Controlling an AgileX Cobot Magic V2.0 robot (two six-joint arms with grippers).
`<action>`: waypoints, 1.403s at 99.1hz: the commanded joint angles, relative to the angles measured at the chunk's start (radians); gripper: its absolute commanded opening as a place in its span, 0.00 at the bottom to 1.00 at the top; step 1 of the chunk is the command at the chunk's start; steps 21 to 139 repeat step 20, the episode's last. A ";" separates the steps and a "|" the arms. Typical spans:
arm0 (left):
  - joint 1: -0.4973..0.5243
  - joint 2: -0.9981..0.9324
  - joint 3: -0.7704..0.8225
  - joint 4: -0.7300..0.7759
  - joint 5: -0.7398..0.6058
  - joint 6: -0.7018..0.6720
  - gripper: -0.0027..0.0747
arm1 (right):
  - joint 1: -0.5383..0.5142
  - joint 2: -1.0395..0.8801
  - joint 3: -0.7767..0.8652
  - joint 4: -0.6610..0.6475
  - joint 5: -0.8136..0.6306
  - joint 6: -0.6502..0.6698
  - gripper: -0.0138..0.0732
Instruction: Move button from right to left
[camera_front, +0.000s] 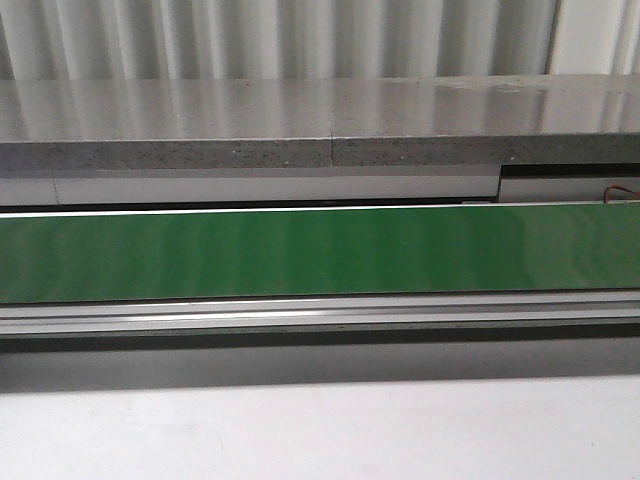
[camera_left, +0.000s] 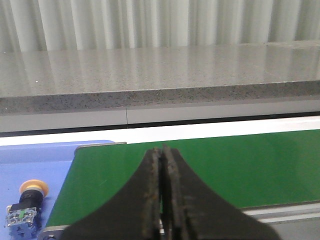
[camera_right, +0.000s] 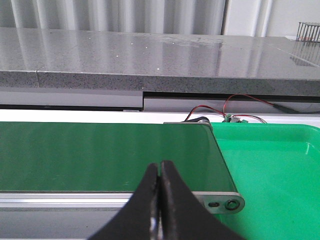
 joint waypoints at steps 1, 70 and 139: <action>0.001 -0.030 0.039 -0.001 -0.075 -0.010 0.01 | -0.001 -0.021 -0.020 -0.013 -0.073 0.001 0.08; 0.001 -0.030 0.039 -0.001 -0.075 -0.010 0.01 | -0.001 -0.021 -0.020 -0.013 -0.073 0.001 0.08; 0.001 -0.030 0.039 -0.001 -0.075 -0.010 0.01 | -0.001 -0.021 -0.020 -0.013 -0.073 0.001 0.08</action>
